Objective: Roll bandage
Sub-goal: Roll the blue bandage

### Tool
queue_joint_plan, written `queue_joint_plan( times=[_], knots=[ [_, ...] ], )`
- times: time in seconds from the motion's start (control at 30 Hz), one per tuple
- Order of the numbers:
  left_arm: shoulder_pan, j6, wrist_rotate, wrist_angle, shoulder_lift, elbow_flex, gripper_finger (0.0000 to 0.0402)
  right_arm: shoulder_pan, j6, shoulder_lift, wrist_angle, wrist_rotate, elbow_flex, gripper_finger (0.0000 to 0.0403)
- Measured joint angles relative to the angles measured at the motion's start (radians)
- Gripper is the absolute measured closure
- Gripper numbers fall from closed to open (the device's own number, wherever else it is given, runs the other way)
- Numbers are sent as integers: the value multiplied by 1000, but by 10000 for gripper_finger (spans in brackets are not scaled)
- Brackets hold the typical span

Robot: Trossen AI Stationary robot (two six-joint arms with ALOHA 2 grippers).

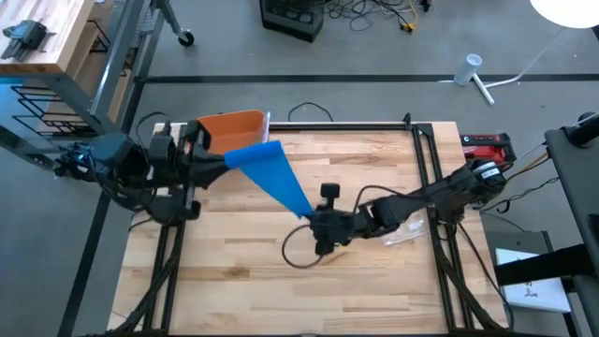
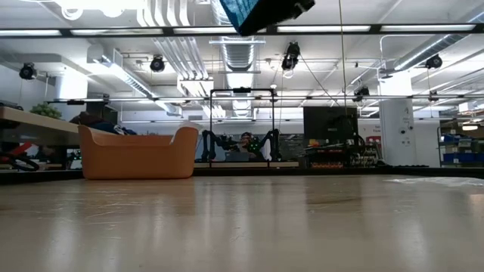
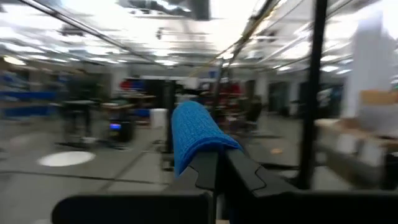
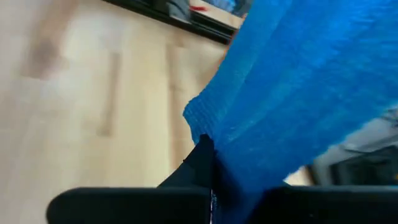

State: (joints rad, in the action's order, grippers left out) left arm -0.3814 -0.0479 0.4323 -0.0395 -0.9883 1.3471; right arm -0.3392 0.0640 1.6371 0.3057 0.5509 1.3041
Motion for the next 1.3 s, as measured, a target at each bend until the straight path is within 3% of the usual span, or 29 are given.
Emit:
queue_joint_plan(
  times=[0.2, 0.5, 0.97, 1.17, 1.3],
  knots=[
    [5, -180, 187, -17, 13, -23, 402, -115, -87, 0, -85, -59, 1, 403],
    [12, -213, 239, -39, 35, -181, 402, -267, -83, -2, -106, -61, 146, 403],
    [12, -181, 231, 0, -6, -502, 402, -315, 70, -2, -132, -36, 378, 403],
    [7, -147, 59, 29, -29, -565, 402, -309, 121, -2, -106, 36, 443, 403],
    [-20, -118, 29, 1, -47, -579, 402, -300, 123, -5, -74, 82, 468, 403]
  ],
)
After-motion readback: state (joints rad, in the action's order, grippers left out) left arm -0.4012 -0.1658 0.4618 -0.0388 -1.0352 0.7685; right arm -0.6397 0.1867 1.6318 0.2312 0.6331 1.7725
